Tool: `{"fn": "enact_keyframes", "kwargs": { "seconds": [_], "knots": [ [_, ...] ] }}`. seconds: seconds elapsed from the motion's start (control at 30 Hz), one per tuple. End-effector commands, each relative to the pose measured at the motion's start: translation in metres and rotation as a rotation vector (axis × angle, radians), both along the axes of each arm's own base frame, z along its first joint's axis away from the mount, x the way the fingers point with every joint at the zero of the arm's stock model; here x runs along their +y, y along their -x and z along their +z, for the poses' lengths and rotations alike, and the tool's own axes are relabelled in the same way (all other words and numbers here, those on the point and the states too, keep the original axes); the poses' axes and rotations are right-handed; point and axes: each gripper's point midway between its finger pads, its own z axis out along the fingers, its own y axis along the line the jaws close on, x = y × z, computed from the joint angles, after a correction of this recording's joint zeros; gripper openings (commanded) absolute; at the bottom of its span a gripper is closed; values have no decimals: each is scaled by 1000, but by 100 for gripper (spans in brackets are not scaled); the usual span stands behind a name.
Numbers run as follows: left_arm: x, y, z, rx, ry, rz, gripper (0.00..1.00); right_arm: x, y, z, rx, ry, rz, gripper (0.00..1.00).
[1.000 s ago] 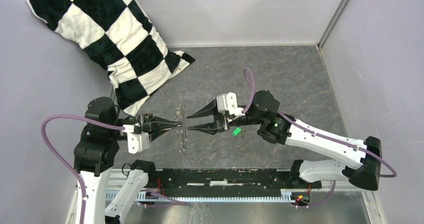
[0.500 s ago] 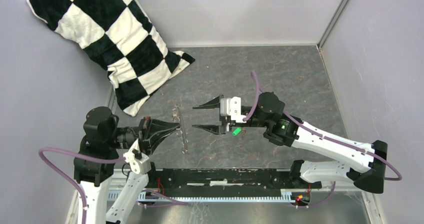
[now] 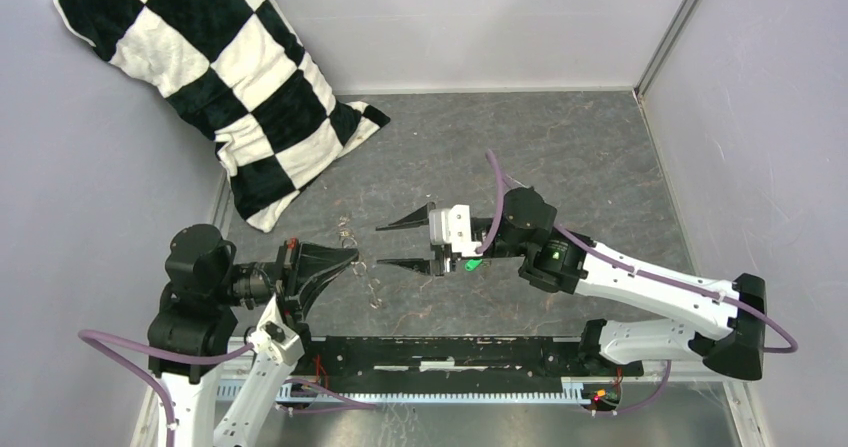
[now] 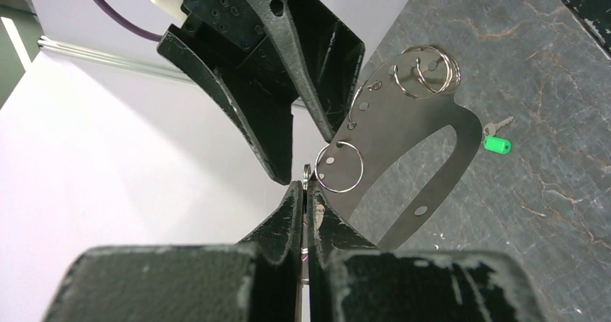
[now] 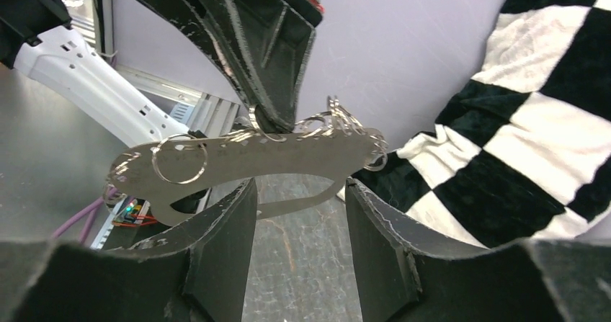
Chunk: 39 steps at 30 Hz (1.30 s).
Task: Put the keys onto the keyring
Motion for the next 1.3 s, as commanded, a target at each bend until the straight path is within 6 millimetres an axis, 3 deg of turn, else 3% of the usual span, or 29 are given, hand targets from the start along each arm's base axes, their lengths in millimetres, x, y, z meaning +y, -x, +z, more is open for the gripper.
{"fn": "enact_keyframes", "kwargs": {
  "seconds": [0.0,0.3,0.57,0.73,1.07,1.27],
  "knots": [
    [-2,5,9,-19,14,-31,2,7,12,12,-72,-39,47,54],
    [-5,10,12,373,65,-40,2,10,8,25,-108,-65,12,47],
    [-8,13,9,581,81,-60,2,6,-1,33,-121,-45,-44,46],
    [-9,11,8,645,76,-75,2,5,4,39,-102,-57,-19,43],
    [-10,4,7,696,76,-67,2,8,22,28,-46,-29,87,45],
    [-10,6,8,669,74,-76,2,13,18,24,-25,-24,79,42]
  ]
}}
